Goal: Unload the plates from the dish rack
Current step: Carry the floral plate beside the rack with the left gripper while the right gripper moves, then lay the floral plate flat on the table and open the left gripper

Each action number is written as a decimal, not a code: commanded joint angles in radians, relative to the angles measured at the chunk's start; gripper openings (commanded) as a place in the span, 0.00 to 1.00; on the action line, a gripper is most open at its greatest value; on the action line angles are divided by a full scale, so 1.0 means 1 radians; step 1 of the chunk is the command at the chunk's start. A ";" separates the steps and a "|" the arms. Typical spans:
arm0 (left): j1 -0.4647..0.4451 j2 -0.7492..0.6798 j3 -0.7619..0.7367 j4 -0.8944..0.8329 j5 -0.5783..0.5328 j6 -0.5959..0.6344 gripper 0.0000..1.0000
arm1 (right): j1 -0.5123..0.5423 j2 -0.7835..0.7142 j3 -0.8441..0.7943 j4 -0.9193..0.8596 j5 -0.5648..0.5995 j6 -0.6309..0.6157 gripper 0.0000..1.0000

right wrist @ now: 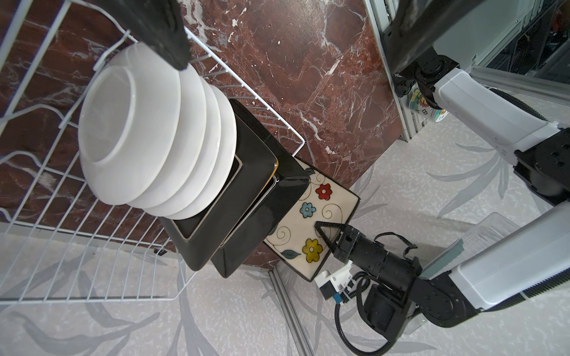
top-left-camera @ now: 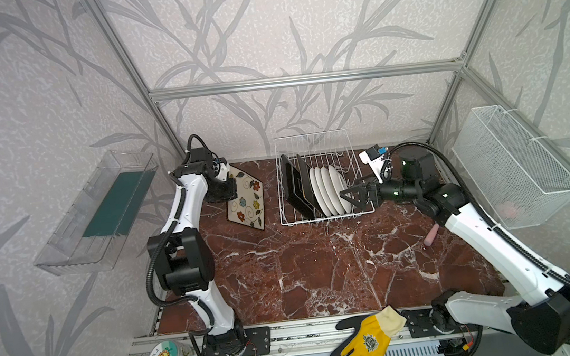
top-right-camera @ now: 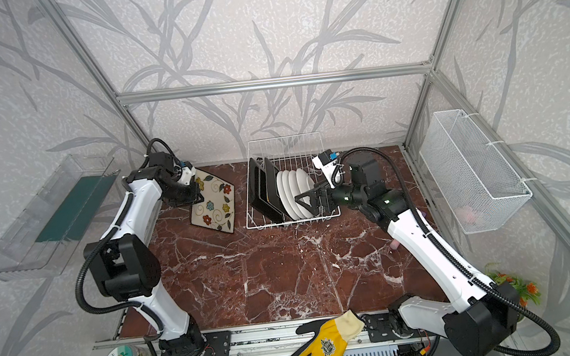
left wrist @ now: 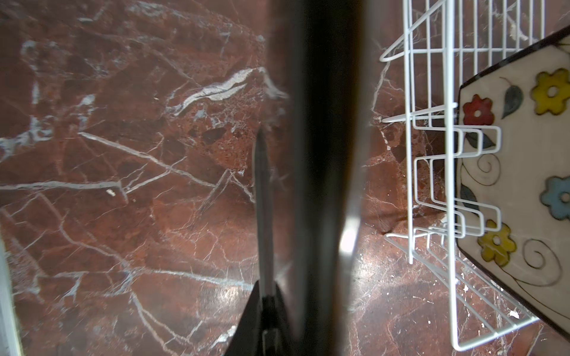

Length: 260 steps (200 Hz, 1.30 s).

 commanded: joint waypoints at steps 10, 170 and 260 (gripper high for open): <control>0.018 0.024 0.101 0.055 0.105 0.036 0.00 | 0.003 -0.017 0.004 -0.023 0.007 -0.011 0.99; 0.075 0.288 0.164 0.054 0.263 0.023 0.00 | 0.003 0.029 -0.029 -0.131 0.144 0.100 0.99; 0.081 0.352 0.232 -0.007 0.164 0.055 0.00 | 0.003 0.028 -0.071 -0.067 0.155 0.137 0.99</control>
